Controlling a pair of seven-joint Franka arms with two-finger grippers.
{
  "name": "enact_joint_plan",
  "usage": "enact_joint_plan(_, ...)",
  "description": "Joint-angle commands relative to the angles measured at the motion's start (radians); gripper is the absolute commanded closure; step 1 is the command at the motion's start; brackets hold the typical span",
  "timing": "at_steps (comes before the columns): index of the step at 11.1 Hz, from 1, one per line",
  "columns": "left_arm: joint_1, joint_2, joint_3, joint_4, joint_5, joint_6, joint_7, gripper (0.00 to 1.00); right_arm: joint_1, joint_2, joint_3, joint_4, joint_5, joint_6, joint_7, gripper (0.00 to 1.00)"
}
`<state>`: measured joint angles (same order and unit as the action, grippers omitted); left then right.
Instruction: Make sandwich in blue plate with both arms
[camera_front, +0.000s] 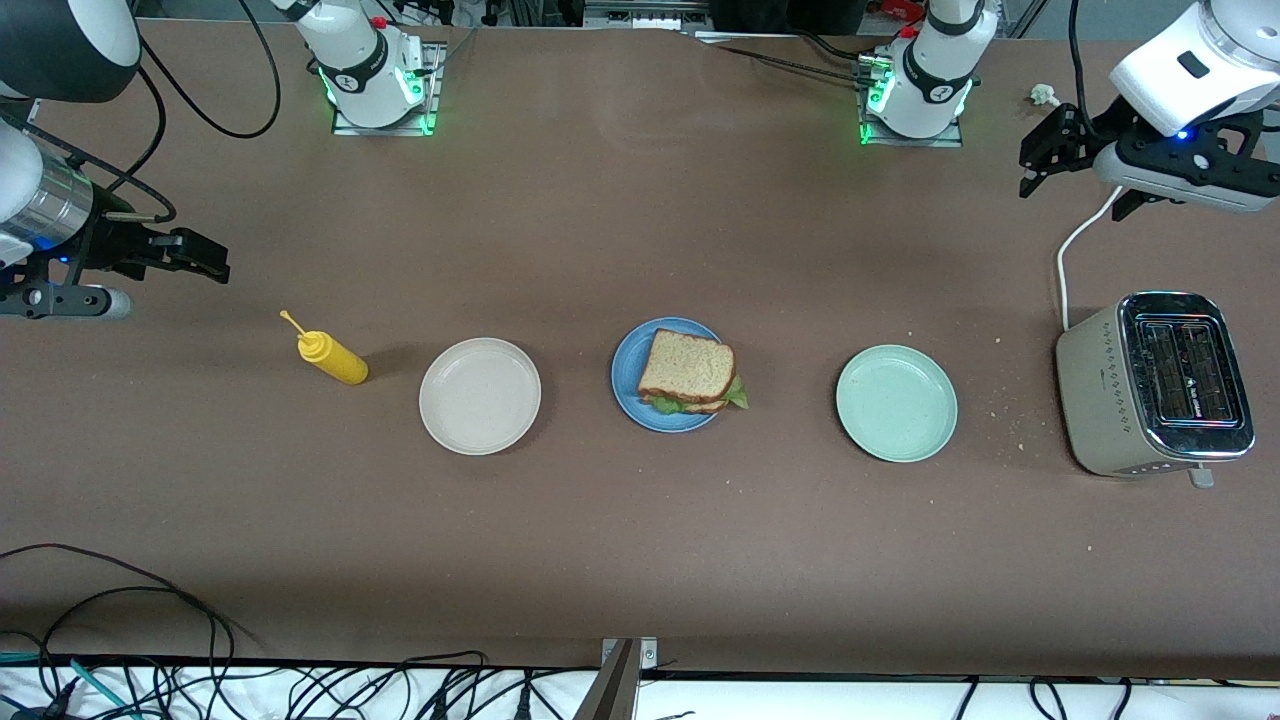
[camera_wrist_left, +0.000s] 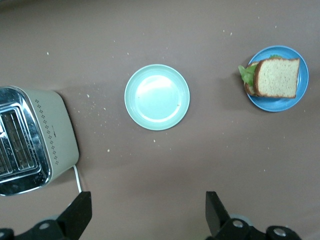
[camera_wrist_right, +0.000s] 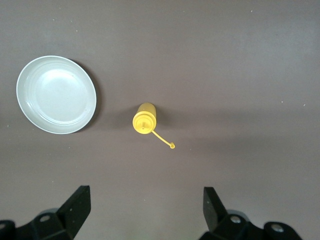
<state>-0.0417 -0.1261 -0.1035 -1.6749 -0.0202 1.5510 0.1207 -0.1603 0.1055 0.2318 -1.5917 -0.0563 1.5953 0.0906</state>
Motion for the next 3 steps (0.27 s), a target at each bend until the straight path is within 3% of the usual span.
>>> enact_joint_plan(1,-0.047,-0.076,0.027,0.000,0.029,-0.040,-0.007,0.00,-0.005,-0.024,0.003,-0.014,-0.004,0.009,0.017,0.00)
enact_joint_plan(3,-0.046,-0.078,0.028,-0.009,0.026,-0.055,-0.016,0.00,-0.005,-0.015,0.004,0.004,-0.004,0.005,0.015,0.00)
